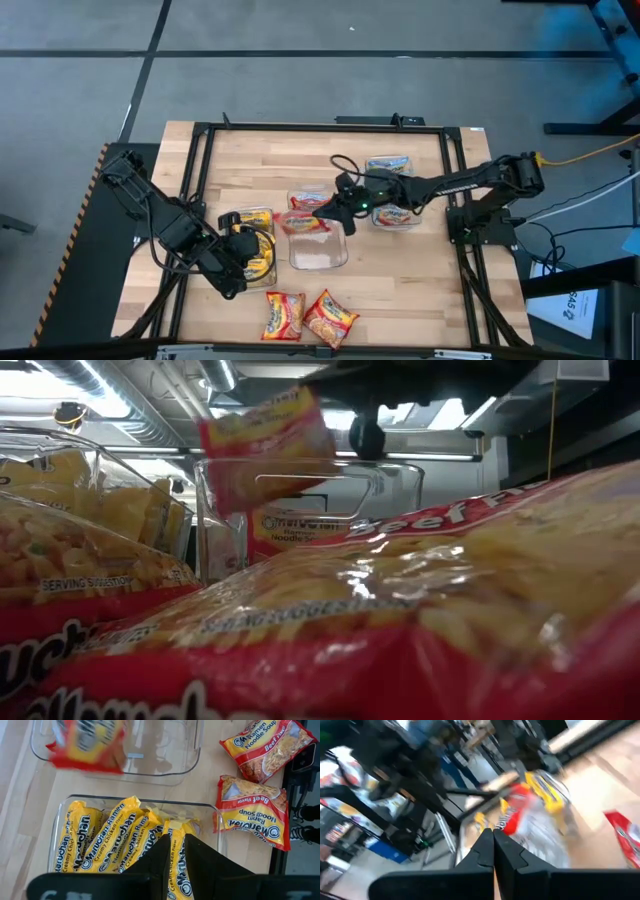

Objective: Sort Maruchan noodles
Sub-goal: Put the red noodle pack into the middle transparent bin

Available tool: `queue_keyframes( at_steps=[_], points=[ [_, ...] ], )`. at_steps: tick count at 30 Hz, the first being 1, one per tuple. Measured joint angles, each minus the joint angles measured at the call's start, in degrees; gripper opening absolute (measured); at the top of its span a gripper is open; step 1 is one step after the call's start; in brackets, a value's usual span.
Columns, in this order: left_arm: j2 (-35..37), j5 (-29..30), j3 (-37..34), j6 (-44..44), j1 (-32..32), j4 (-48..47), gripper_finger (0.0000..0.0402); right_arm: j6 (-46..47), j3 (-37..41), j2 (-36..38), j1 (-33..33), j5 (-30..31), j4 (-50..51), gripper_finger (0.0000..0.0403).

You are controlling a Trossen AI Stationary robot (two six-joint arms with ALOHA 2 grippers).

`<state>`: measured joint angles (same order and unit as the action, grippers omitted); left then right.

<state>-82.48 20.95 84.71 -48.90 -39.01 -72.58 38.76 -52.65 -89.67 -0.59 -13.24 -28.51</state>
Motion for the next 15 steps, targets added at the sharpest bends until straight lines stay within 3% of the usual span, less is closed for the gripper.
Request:
queue_keyframes(
  at_steps=[6,15],
  points=[
    [0.0,0.0,0.0,0.0,0.0,0.0,0.005,-1.8,-3.9,-1.0,-0.1,1.6,13.6,0.0],
    [0.0,0.0,0.0,0.0,0.0,0.2,0.005,-3.6,-4.0,-1.0,-0.1,2.9,9.1,0.0]
  ],
)
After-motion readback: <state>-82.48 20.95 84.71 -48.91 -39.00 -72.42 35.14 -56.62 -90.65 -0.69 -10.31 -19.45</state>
